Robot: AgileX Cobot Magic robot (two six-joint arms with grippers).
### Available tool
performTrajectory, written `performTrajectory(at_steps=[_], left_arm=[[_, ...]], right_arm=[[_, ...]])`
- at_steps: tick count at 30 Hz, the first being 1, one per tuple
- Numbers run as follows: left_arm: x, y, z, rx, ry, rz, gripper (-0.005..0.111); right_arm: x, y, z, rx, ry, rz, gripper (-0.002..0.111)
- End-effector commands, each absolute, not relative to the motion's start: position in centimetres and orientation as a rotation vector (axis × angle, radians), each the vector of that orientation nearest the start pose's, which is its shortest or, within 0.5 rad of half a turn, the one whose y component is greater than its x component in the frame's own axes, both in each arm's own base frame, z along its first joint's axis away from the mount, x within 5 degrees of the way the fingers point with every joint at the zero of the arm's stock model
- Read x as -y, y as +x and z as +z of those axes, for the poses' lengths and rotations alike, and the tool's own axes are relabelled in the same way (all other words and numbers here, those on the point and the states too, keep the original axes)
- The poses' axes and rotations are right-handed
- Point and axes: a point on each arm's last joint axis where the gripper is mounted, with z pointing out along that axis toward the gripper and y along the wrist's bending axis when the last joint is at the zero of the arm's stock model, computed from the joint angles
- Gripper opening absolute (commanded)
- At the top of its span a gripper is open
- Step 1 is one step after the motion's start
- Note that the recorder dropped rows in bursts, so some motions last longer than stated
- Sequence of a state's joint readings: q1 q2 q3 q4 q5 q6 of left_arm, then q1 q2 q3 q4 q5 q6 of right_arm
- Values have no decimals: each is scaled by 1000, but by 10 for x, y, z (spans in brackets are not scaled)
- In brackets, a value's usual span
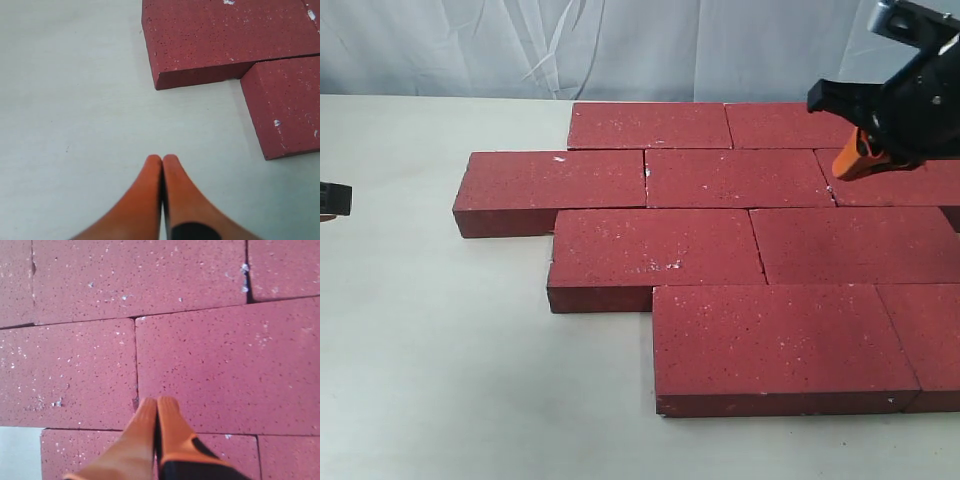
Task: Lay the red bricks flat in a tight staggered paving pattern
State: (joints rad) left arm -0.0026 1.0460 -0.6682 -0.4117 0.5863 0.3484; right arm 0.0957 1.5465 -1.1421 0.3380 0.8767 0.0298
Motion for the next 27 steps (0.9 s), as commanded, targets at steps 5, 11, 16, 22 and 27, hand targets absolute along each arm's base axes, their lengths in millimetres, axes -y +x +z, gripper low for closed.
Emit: performTrajectory(at_steps=[5, 11, 16, 22, 27], left_arm=[[22, 197, 270, -2387, 106, -269, 0], [22, 197, 270, -2387, 106, -269, 0], [22, 197, 270, -2387, 106, -269, 0], [22, 197, 270, -2387, 106, -269, 0], [22, 197, 270, -2387, 106, -269, 0]], right_arm=[[-28, 275, 278, -2682, 231, 423, -1], [-25, 251, 290, -2635, 191, 376, -1], [-21, 226, 295, -2602, 155, 319, -1], [-17, 195, 292, -2486, 138, 266, -1], [-15, 168, 295, -2378, 131, 256, -1]])
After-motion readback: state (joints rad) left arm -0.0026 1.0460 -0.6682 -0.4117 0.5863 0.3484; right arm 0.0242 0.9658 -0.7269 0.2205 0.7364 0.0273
